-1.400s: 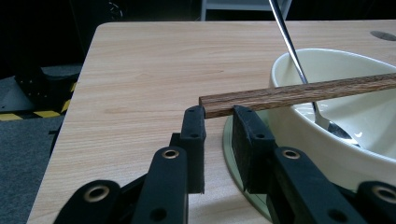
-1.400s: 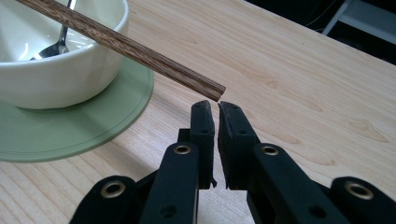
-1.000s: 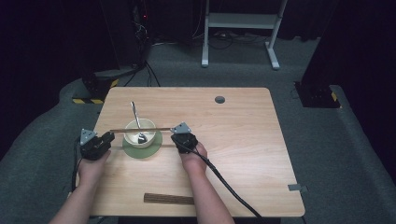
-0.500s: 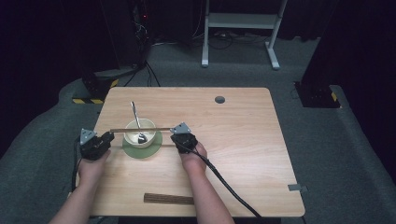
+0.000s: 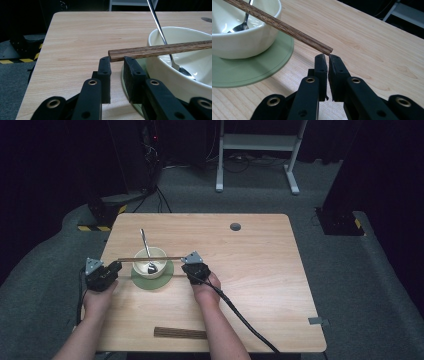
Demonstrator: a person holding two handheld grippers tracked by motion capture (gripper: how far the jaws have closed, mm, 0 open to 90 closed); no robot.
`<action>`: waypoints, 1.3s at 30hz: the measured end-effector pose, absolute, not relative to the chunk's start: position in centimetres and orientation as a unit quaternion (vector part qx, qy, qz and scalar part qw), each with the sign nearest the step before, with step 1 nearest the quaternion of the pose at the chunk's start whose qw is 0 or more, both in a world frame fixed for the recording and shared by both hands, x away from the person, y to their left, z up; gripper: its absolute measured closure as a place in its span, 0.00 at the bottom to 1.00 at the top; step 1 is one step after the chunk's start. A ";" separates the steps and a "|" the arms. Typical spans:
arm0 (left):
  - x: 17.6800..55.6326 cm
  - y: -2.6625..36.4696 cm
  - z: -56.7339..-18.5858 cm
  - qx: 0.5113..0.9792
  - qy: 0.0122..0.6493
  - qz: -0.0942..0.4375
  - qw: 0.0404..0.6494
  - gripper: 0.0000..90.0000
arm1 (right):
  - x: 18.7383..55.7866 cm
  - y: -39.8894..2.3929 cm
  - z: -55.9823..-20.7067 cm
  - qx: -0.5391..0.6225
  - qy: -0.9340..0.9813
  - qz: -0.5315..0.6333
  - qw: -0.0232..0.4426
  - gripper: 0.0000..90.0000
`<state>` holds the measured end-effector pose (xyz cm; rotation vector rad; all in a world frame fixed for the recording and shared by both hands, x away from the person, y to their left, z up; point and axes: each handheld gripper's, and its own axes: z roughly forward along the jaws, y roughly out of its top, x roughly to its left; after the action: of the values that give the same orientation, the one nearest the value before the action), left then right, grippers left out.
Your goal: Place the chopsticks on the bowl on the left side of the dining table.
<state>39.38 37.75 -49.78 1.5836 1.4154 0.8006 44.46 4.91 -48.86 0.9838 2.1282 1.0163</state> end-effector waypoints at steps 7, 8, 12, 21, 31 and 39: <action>39.4 37.8 -49.8 0.633 0.565 0.319 0.423 0.86 | 44.4 4.9 -48.9 0.369 0.797 0.380 0.290 0.94; 39.4 37.8 -49.8 0.632 0.565 0.319 0.423 0.86 | 44.5 4.9 -48.9 0.369 0.797 0.380 0.290 0.94; 39.4 37.8 -49.8 0.631 0.567 0.319 0.422 0.85 | 44.5 4.9 -48.9 0.370 0.796 0.380 0.291 0.94; 39.4 37.9 -49.8 0.631 0.568 0.316 0.423 0.80 | 44.4 4.8 -48.8 0.375 0.794 0.378 0.292 0.89; 39.4 37.7 -49.8 0.637 0.564 0.315 0.420 0.69 | 43.9 4.2 -48.5 0.376 0.794 0.381 0.289 0.83; 38.8 37.3 -49.5 0.649 0.556 0.313 0.413 0.57 | 43.1 3.4 -48.0 0.380 0.792 0.388 0.278 0.72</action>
<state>38.77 37.25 -49.53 1.6326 1.3982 0.7871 43.14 3.43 -47.98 1.0198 2.1265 1.0417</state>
